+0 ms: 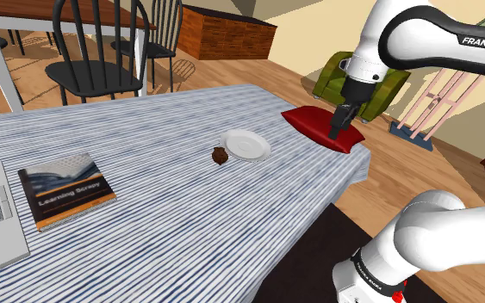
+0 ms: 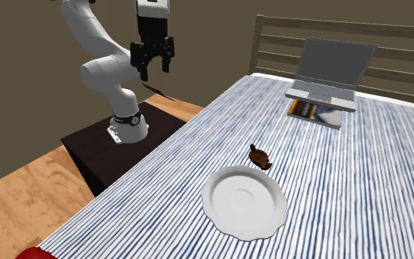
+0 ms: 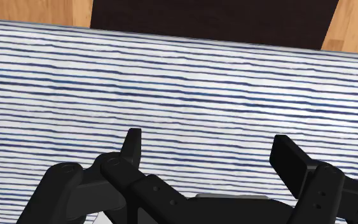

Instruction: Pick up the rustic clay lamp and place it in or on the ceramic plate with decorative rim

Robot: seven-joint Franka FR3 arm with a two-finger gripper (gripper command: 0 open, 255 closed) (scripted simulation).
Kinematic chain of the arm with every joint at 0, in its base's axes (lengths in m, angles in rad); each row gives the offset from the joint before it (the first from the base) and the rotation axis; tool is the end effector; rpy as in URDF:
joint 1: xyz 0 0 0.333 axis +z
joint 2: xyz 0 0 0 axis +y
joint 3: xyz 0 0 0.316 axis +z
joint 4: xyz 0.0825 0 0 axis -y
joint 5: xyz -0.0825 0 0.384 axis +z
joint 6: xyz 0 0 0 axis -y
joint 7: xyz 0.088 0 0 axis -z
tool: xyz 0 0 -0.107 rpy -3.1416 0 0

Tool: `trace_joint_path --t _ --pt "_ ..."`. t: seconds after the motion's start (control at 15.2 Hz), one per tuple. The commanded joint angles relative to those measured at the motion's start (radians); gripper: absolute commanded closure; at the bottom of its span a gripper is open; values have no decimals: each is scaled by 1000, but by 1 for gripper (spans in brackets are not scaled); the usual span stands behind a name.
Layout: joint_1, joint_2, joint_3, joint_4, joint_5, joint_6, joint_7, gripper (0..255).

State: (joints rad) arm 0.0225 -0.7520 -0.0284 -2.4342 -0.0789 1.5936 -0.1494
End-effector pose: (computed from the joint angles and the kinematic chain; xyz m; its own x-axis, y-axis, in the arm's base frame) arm 0.3135 -0.0118 0.5451 0.9834 0.1538 -0.0965 0.1587 -0.9863 0.0451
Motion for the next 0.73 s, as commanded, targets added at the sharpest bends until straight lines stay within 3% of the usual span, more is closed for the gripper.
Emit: trace_joint_path --t 0.0,0.66 --pt "0 0 0 0 0 0 0 0" --pt "32 302 66 15 70 310 130 0"
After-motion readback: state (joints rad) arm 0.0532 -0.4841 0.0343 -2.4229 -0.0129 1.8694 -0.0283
